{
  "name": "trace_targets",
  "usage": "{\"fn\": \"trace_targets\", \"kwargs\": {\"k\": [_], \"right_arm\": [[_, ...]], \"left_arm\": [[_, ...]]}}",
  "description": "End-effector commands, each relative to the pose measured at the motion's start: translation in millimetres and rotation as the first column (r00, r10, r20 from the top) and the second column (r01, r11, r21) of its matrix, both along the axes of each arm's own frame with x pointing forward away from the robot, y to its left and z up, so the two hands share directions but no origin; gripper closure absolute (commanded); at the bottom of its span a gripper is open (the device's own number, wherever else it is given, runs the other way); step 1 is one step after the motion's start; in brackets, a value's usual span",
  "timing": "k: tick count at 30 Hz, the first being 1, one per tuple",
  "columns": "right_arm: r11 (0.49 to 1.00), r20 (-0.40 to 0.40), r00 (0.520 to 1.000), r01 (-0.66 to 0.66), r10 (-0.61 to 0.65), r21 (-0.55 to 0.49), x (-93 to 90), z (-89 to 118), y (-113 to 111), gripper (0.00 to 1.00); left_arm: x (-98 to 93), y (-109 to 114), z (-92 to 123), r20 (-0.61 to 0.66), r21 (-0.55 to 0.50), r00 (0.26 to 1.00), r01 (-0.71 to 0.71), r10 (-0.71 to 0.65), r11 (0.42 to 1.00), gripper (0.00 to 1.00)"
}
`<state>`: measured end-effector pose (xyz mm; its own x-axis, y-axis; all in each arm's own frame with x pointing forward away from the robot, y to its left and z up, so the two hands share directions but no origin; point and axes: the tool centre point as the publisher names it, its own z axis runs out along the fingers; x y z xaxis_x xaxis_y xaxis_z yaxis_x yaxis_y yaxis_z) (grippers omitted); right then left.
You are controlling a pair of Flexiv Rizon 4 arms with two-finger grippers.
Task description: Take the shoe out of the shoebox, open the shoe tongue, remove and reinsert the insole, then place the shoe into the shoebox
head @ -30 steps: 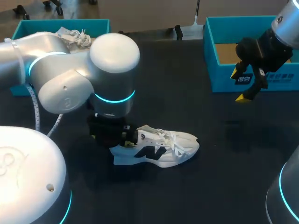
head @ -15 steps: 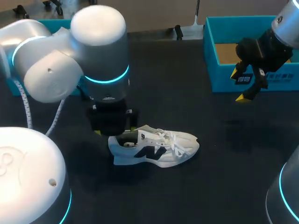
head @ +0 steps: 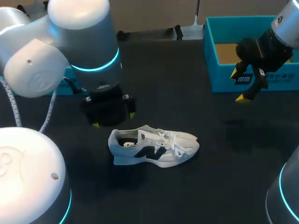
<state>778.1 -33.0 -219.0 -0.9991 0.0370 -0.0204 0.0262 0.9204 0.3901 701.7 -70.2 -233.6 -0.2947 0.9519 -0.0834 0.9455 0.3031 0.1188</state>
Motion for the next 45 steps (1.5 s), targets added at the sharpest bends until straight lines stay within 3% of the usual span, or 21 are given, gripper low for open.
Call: {"fn": "trace_targets", "kwargs": {"k": [1,11,17,33,37,45], "right_arm": [[1.0,0.0,1.0,0.0,0.0,-0.002,0.2,-0.5,0.3,0.0],[1.0,0.0,1.0,0.0,0.0,-0.002,0.2,-0.5,0.3,0.0],[1.0,0.0,1.0,0.0,0.0,-0.002,0.2,-0.5,0.3,0.0],[1.0,0.0,1.0,0.0,0.0,-0.002,0.2,-0.5,0.3,0.0],[1.0,0.0,1.0,0.0,0.0,-0.002,0.2,-0.5,0.3,0.0],[1.0,0.0,1.0,0.0,0.0,-0.002,0.2,-0.5,0.3,0.0]], "left_arm": [[-7.1,24.9,13.6,-0.026,-0.069,0.996,-0.083,0.081,0.994,0.0],[-1.6,63.8,7.2,-0.18,-0.118,0.949,-0.282,0.259,0.952,0.0],[-4.5,118.0,-11.1,-0.275,-0.035,0.892,-0.381,0.358,0.924,0.0],[-4.5,118.0,-11.1,-0.275,-0.035,0.892,-0.381,0.358,0.924,0.0],[-4.9,129.9,-16.9,-0.319,0.038,0.829,-0.473,0.459,0.881,0.0],[-4.5,141.1,-16.9,-0.411,0.039,0.722,-0.597,0.557,0.802,0.0]]}}
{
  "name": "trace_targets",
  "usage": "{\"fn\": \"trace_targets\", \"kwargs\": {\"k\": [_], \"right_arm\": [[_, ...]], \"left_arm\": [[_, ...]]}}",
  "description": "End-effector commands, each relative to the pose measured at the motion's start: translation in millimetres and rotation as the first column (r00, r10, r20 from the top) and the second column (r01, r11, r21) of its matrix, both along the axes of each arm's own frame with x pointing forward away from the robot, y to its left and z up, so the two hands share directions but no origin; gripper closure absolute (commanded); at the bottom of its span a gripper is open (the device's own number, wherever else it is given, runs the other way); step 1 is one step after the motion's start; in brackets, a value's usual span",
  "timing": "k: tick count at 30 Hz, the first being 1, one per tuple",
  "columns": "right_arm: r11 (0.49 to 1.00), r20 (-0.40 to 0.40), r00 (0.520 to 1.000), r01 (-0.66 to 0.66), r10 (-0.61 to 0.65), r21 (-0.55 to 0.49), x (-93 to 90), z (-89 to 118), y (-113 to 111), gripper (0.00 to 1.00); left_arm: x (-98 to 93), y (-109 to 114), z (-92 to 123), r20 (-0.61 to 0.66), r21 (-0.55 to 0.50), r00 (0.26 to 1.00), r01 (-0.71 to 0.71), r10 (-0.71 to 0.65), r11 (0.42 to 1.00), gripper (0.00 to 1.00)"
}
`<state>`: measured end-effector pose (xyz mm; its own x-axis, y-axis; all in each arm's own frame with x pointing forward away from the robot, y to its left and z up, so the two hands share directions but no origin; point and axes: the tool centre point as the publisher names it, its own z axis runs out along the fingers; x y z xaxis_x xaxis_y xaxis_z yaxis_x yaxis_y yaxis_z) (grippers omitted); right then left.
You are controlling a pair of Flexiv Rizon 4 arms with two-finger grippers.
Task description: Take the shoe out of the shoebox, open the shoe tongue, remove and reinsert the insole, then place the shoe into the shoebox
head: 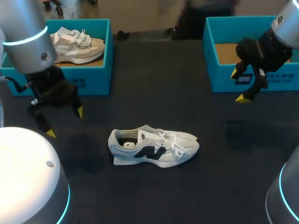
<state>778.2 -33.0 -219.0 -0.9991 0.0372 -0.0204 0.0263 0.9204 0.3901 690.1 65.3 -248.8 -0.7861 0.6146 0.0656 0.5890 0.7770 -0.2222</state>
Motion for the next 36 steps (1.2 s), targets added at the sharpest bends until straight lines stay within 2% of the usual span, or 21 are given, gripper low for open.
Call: {"fn": "trace_targets", "kwargs": {"k": [1,4,11,16,18,22,29,36], "right_arm": [[1.0,0.0,1.0,0.0,0.0,-0.002,0.2,-0.5,0.3,0.0],[1.0,0.0,1.0,0.0,0.0,-0.002,0.2,-0.5,0.3,0.0],[1.0,0.0,1.0,0.0,0.0,-0.002,0.2,-0.5,0.3,0.0],[1.0,0.0,1.0,0.0,0.0,-0.002,0.2,-0.5,0.3,0.0],[1.0,0.0,1.0,0.0,0.0,-0.002,0.2,-0.5,0.3,0.0],[1.0,0.0,1.0,0.0,0.0,-0.002,0.2,-0.5,0.3,0.0],[1.0,0.0,1.0,0.0,0.0,-0.002,0.2,-0.5,0.3,0.0],[1.0,0.0,1.0,0.0,0.0,-0.002,0.2,-0.5,0.3,0.0]], "left_arm": [[7.7,7.3,-2.3,-0.064,-0.043,0.996,-0.073,0.07,0.996,0.0],[11.7,14.2,-5.2,-0.139,-0.111,0.98,-0.162,0.146,0.981,0.0],[16.2,32.1,-2.8,-0.216,-0.245,0.94,-0.313,0.263,0.918,0.0],[16.1,48.6,7.2,-0.24,-0.355,0.918,-0.386,0.317,0.851,0.0],[13.2,53.9,9.1,-0.235,-0.373,0.91,-0.408,0.341,0.833,0.0],[9.5,67.2,9.6,-0.285,-0.423,0.87,-0.491,0.402,0.762,0.0],[15.7,90.9,5.5,-0.358,-0.517,0.825,-0.565,0.438,0.643,0.0],[9.3,92.6,-9.3,-0.413,-0.596,0.813,-0.582,0.41,0.553,0.0]]}}
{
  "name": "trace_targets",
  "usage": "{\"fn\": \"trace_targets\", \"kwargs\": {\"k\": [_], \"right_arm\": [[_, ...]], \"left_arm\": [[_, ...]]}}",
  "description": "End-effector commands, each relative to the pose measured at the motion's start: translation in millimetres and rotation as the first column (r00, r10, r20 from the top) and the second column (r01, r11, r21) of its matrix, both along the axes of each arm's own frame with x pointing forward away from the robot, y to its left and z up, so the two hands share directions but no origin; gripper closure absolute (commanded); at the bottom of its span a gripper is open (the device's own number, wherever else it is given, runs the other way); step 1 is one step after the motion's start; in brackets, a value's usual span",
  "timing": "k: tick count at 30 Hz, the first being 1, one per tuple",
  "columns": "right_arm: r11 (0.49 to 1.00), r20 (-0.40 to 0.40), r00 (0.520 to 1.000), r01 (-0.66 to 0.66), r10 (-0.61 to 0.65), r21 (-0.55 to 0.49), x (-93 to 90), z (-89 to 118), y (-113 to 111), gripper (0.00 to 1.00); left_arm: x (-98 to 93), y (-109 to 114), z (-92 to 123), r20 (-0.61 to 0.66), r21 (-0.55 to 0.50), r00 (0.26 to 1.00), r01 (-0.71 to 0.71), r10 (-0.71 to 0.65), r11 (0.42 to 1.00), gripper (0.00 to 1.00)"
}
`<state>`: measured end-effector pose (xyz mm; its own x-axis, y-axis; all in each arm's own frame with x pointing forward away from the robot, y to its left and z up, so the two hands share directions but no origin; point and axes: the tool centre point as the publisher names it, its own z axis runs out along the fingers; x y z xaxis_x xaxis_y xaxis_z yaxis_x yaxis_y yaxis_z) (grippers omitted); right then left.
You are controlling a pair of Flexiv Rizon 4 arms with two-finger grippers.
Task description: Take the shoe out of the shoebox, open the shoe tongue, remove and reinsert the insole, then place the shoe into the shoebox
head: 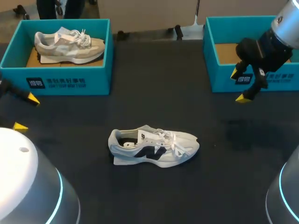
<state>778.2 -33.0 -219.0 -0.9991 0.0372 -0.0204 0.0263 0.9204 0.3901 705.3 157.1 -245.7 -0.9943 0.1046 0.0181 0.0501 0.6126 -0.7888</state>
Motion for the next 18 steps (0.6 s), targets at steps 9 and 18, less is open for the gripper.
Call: {"fn": "trace_targets", "kwargs": {"k": [9,18], "right_arm": [[1.0,0.0,1.0,0.0,0.0,-0.002,0.2,-0.5,0.3,0.0],[1.0,0.0,1.0,0.0,0.0,-0.002,0.2,-0.5,0.3,0.0]], "left_arm": [[-8.2,-2.2,-44.5,-0.014,-0.264,0.998,-0.055,0.054,0.963,0.0],[-7.7,-15.5,-74.5,0.028,-0.293,0.999,0.033,-0.026,0.956,0.0]]}}
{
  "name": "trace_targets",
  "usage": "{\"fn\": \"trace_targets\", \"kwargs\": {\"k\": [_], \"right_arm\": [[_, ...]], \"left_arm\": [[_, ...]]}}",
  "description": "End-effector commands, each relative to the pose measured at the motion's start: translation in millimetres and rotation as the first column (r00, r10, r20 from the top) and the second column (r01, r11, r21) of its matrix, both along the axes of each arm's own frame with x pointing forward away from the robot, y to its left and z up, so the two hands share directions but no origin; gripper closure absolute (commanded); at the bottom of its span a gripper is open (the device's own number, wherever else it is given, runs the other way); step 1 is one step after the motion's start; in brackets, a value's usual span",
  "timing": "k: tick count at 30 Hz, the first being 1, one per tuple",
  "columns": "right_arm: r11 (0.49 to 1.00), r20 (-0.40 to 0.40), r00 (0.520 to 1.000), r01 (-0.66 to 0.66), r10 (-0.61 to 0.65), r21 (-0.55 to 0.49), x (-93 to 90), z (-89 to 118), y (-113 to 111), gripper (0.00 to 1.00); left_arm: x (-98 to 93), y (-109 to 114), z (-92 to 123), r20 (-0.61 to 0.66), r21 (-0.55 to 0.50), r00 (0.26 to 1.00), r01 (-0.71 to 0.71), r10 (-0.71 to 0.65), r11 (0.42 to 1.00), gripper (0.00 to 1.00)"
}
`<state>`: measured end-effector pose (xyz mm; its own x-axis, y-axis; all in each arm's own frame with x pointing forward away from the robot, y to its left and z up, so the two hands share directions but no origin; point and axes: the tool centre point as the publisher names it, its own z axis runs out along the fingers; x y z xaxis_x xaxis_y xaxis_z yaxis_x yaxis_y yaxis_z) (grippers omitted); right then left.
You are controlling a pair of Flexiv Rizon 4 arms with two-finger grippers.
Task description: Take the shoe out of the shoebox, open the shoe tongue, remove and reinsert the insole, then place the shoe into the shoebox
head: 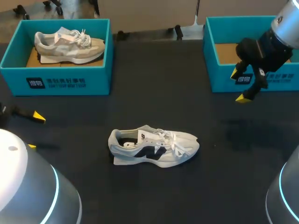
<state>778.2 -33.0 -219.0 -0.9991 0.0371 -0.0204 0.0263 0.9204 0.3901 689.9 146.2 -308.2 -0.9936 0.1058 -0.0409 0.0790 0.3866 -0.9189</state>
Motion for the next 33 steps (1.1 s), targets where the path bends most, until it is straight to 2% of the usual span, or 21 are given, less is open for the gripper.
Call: {"fn": "trace_targets", "kwargs": {"k": [1,3,26,33], "right_arm": [[1.0,0.0,1.0,0.0,0.0,-0.002,0.2,-0.5,0.3,0.0],[1.0,0.0,1.0,0.0,0.0,-0.002,0.2,-0.5,0.3,0.0],[1.0,0.0,1.0,0.0,0.0,-0.002,0.2,-0.5,0.3,0.0],[1.0,0.0,1.0,0.0,0.0,-0.002,0.2,-0.5,0.3,0.0]], "left_arm": [[7.6,-5.7,-15.2,-0.006,-0.032,1.0,0.023,-0.023,0.999,0.0],[6.5,-8.1,-26.2,-0.047,-0.029,0.999,0.009,-0.011,1.0,0.0],[6.5,-8.1,-26.2,-0.047,-0.029,0.999,0.009,-0.011,1.0,0.0],[5.3,-29.1,-29.1,-0.011,-0.048,1.0,0.005,-0.006,0.999,0.0]]}}
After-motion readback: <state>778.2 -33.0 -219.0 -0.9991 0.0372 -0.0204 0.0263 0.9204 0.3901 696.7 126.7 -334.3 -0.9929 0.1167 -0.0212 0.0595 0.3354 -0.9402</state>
